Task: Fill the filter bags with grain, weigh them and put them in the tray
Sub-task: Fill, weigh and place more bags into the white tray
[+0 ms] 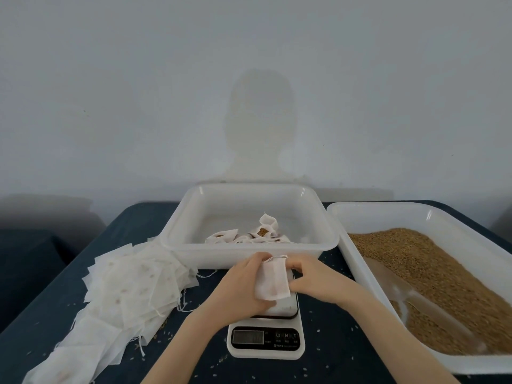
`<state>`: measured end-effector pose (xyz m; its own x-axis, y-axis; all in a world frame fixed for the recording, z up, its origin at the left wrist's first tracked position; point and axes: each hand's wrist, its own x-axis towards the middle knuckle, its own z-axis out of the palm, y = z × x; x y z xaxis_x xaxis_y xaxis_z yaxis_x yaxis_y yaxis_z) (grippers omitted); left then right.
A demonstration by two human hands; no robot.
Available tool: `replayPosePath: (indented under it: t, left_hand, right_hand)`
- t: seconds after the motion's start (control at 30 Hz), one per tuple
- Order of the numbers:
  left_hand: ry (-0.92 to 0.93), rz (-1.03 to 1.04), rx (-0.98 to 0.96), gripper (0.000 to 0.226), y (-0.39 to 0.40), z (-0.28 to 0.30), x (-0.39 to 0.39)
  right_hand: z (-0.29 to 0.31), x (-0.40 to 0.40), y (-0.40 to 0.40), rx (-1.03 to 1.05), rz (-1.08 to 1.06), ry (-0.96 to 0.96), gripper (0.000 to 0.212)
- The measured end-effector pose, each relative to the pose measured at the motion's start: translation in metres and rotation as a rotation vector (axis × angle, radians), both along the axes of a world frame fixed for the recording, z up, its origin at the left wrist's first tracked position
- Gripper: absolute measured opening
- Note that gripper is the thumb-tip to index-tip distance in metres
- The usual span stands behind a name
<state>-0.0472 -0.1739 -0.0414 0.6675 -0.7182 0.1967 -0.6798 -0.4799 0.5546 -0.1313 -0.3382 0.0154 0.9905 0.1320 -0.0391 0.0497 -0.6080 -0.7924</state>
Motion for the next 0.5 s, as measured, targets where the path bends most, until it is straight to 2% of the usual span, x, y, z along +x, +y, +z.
replayPosePath:
  t: [0.23, 0.4, 0.5]
  left_hand:
    - [0.135, -0.028, -0.074, 0.020, 0.003, 0.008, 0.003]
    - [0.183, -0.031, -0.131, 0.020, -0.004, 0.010, 0.001]
    - [0.208, -0.019, -0.142, 0.021, -0.008, 0.010, -0.001]
  right_hand:
    - [0.002, -0.005, -0.008, -0.046, -0.009, -0.028, 0.026]
    - [0.011, -0.013, -0.027, -0.018, -0.118, -0.074, 0.016]
    - [0.022, -0.029, -0.051, -0.045, -0.225, -0.140, 0.019]
